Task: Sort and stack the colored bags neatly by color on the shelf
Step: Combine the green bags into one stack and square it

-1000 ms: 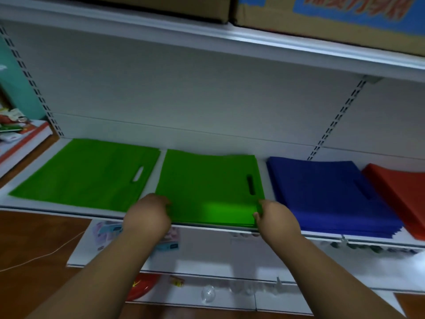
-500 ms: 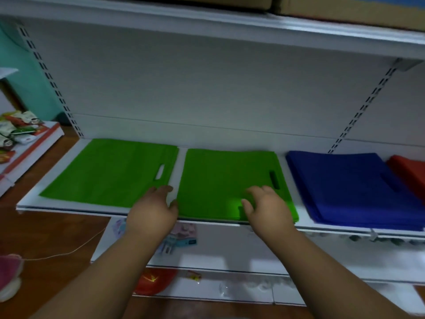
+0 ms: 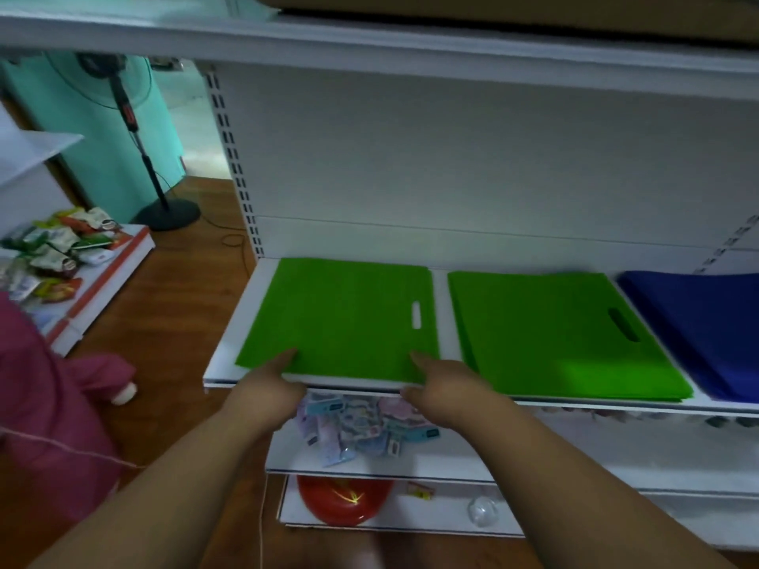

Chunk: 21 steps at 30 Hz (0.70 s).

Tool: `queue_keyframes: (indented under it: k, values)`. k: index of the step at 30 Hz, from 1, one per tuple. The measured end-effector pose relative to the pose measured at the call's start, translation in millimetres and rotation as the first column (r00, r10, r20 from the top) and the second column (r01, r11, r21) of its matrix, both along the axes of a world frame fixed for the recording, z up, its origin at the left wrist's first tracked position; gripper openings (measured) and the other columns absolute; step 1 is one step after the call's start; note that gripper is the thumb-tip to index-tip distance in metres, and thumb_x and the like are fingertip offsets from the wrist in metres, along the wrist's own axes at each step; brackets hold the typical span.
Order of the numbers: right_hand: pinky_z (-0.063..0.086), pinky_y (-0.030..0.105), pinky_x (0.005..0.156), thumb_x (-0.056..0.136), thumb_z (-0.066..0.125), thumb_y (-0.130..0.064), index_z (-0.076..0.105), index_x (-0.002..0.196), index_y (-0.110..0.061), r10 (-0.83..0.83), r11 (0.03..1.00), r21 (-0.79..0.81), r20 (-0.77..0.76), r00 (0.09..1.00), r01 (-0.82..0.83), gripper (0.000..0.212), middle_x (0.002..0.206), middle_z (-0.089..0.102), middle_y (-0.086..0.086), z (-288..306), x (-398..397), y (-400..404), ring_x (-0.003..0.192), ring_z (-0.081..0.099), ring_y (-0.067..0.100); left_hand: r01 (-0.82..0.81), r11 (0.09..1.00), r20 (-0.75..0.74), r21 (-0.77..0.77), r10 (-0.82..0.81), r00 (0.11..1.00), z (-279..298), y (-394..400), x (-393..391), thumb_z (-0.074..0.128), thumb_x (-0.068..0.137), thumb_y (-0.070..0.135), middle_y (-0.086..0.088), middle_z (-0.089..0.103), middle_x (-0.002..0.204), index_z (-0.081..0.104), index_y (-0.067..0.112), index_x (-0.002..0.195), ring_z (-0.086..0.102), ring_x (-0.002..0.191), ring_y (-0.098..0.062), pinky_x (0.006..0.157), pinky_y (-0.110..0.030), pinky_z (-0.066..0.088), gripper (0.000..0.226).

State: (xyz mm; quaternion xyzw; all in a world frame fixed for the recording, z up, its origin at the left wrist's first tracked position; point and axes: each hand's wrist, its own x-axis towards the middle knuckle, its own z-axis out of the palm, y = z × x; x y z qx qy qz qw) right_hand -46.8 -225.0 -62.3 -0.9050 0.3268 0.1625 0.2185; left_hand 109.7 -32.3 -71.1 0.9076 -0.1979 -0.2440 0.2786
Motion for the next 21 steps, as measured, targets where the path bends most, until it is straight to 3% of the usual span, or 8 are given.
queue_keyframes:
  k: [2, 4, 5, 8, 10, 14, 18, 21]
  values:
    - [0.055, 0.031, 0.08, 0.095, 0.053, -0.05, 0.019, 0.155, -0.033, -0.084, 0.996, 0.029, -0.011, 0.996, 0.084, 0.071, 0.152, 0.041, 0.009, -2.9, -5.7, 10.9, 0.092, 0.064, 0.02, 0.024, 0.998, -0.005, -0.054, -0.024, 1.0, -10.2, 20.2, 0.9, 0.058, 0.089, 0.018, 0.001, 0.068, 0.073, 0.043, 0.033, 0.144, 0.061, 0.053, -0.014, 0.042, -0.02, 0.042, 0.059]
    - [0.056, 0.027, 0.058, 0.094, 0.055, -0.051, 0.026, 0.153, -0.035, -0.2, 0.978, 0.06, 0.031, 0.979, 0.198, 0.067, 0.145, 0.049, 0.008, -8.5, -15.3, 23.4, 0.061, 0.066, 0.016, -0.005, 0.986, -0.067, -0.168, -0.006, 0.998, -21.2, 38.8, -1.8, 0.058, 0.093, 0.018, -0.001, 0.069, 0.071, 0.052, 0.031, 0.135, 0.059, 0.045, -0.013, 0.041, -0.022, 0.042, 0.045]
    - [0.057, 0.028, 0.061, 0.094, 0.055, -0.05, 0.033, 0.15, -0.035, -0.233, 0.972, 0.017, 0.066, 0.97, 0.232, 0.062, 0.139, 0.056, 0.008, -12.3, -19.4, 28.9, 0.064, 0.069, 0.017, -0.05, 0.968, -0.128, -0.245, 0.019, 0.992, -25.7, 45.6, -3.0, 0.058, 0.095, 0.019, -0.003, 0.068, 0.069, 0.056, 0.029, 0.131, 0.056, 0.042, -0.012, 0.041, -0.024, 0.042, 0.037]
    - [0.052, 0.03, 0.082, 0.096, 0.054, -0.045, 0.053, 0.138, -0.031, -0.287, 0.942, -0.12, 0.187, 0.939, 0.312, 0.044, 0.129, 0.06, 0.009, -22.5, -26.7, 40.7, 0.098, 0.066, 0.023, -0.239, 0.898, -0.266, -0.369, 0.144, 0.953, -34.4, 54.3, -1.8, 0.057, 0.098, 0.023, -0.005, 0.061, 0.059, 0.065, 0.021, 0.116, 0.052, 0.043, -0.013, 0.044, -0.027, 0.04, 0.02]
    - [0.051, 0.032, 0.084, 0.097, 0.054, -0.038, 0.061, 0.13, -0.027, -0.29, 0.931, -0.15, 0.247, 0.925, 0.332, 0.035, 0.129, 0.053, 0.009, -24.5, -28.1, 45.6, 0.097, 0.065, 0.025, -0.323, 0.863, -0.287, -0.388, 0.22, 0.932, -36.0, 55.9, 3.2, 0.058, 0.097, 0.02, -0.009, 0.059, 0.058, 0.068, 0.016, 0.111, 0.05, 0.047, -0.016, 0.045, -0.025, 0.037, 0.017]
    - [0.054, 0.038, 0.074, 0.093, 0.059, -0.016, 0.07, 0.11, -0.014, -0.152, 0.942, -0.213, 0.419, 0.895, 0.26, 0.02, 0.113, 0.059, 0.01, -26.6, -31.7, 43.5, 0.083, 0.062, 0.029, -0.25, 0.91, -0.06, -0.331, 0.244, 0.968, -37.0, 61.7, 4.0, 0.063, 0.089, 0.009, -0.006, 0.068, 0.085, 0.071, 0.022, 0.097, 0.059, 0.063, -0.017, 0.052, -0.024, 0.039, 0.018]
    - [0.055, 0.04, 0.072, 0.092, 0.058, -0.01, 0.06, 0.133, -0.019, -0.059, 0.927, -0.294, 0.5, 0.864, 0.233, 0.042, 0.12, 0.062, 0.01, -20.5, -35.7, 38.2, 0.094, 0.063, 0.034, -0.153, 0.962, 0.14, -0.228, 0.188, 0.972, -36.4, 62.4, -5.9, 0.065, 0.085, 0.01, 0.003, 0.066, 0.085, 0.072, 0.028, 0.107, 0.057, 0.063, -0.01, 0.053, -0.023, 0.038, 0.03]
    - [0.052, 0.036, 0.077, 0.097, 0.049, -0.013, 0.044, 0.146, -0.025, -0.074, 0.931, -0.3, 0.4, 0.914, 0.207, 0.051, 0.125, 0.062, 0.008, -13.8, -40.7, 30.5, 0.102, 0.062, 0.031, -0.168, 0.964, 0.143, -0.205, 0.199, 0.969, -33.2, 50.2, -9.4, 0.061, 0.085, 0.009, 0.0, 0.065, 0.087, 0.07, 0.029, 0.112, 0.059, 0.066, -0.017, 0.051, -0.024, 0.036, 0.035]
